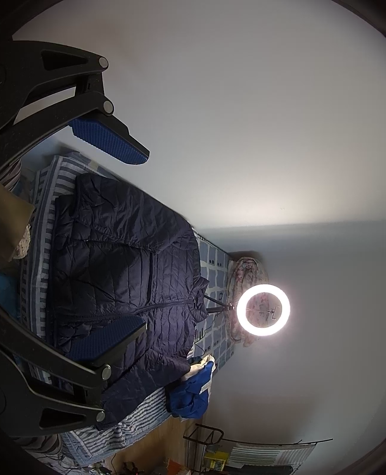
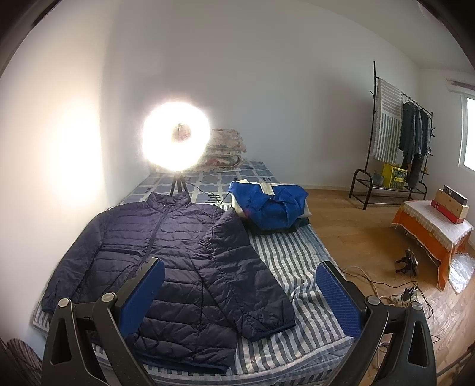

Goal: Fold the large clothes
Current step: 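Reach the right tool to the jacket's sleeve and close on its cuff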

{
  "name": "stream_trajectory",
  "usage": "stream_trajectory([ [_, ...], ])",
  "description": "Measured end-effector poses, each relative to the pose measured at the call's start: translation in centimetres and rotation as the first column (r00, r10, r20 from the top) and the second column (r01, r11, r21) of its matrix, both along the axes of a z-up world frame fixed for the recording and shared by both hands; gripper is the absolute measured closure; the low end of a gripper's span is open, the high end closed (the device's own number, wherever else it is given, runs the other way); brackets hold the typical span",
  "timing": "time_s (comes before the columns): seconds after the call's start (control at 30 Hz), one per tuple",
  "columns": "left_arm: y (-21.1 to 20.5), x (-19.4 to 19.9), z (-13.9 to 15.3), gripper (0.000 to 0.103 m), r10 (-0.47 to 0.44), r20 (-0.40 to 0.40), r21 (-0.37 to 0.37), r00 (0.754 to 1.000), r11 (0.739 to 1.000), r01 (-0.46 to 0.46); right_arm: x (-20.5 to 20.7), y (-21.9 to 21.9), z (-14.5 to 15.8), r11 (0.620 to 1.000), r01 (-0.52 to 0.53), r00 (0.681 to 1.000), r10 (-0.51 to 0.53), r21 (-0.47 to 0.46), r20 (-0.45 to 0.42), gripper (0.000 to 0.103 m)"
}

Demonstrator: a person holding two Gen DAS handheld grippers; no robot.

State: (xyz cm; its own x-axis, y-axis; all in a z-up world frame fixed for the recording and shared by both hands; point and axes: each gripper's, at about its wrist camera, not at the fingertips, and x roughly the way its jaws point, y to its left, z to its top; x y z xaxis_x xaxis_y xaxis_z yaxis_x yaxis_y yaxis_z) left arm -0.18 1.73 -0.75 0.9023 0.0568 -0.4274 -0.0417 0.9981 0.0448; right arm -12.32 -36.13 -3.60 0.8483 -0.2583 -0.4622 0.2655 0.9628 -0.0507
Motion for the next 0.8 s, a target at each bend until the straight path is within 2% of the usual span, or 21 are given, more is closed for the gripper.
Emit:
stream_trajectory([
  [0.27,1.0,-0.1,-0.5,0.000,0.034,-0.004,0.010,0.999,0.999,-0.034,2.0,1.7,-0.3,0.999,-0.034,0.999,0.034,-0.015,-0.009,0.000],
  [0.5,3.5,-0.7,-1.5,0.000,0.084,-0.024,0.005,0.996,0.996,-0.084,4.5,4.5,-0.4,0.989,-0.141,0.990,0.142,-0.033,0.025,0.001],
  [0.63,5.5,-1.5,-2.4,0.000,0.138,-0.040,-0.004,0.990,0.990,-0.138,6.3,7.0,-0.5,0.959,-0.282,0.955,0.284,-0.034,0.081,0.001],
  [0.8,7.8,-2.7,-3.9,0.000,0.200,-0.052,0.009,0.978,0.980,-0.200,9.6,12.0,-1.2,0.890,-0.449,0.891,0.452,-0.077,0.030,0.003],
])
